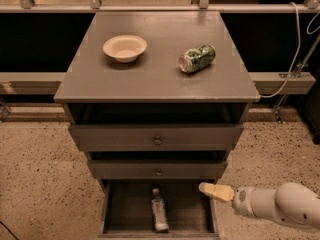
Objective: Place blue plastic bottle into bottom drawer
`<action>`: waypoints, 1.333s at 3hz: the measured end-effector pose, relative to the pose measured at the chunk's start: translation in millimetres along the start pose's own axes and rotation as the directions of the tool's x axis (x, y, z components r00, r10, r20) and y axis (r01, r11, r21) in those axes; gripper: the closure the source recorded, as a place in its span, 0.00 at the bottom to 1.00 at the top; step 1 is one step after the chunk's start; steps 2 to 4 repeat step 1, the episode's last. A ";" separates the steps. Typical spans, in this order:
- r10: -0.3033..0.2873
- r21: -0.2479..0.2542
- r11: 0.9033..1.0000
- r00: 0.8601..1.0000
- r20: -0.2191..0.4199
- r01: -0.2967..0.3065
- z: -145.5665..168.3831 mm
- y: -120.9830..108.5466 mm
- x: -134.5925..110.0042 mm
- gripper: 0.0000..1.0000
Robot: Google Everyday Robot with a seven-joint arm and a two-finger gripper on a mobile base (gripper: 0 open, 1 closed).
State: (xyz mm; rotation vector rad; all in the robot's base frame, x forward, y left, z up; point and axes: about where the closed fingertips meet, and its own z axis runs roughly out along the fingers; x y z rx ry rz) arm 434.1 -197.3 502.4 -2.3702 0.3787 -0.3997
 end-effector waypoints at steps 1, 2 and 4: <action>-0.003 0.003 1.000 1.000 -0.001 0.003 -1.5 -2.1 4.3 0.00; -0.003 0.003 1.000 1.000 -0.001 0.003 -1.5 -2.1 4.3 0.00; -0.003 0.003 1.000 1.000 -0.001 0.003 -1.5 -2.1 4.3 0.00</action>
Offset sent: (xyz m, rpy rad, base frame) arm 0.0000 0.0000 0.0000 0.0000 0.0000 0.0000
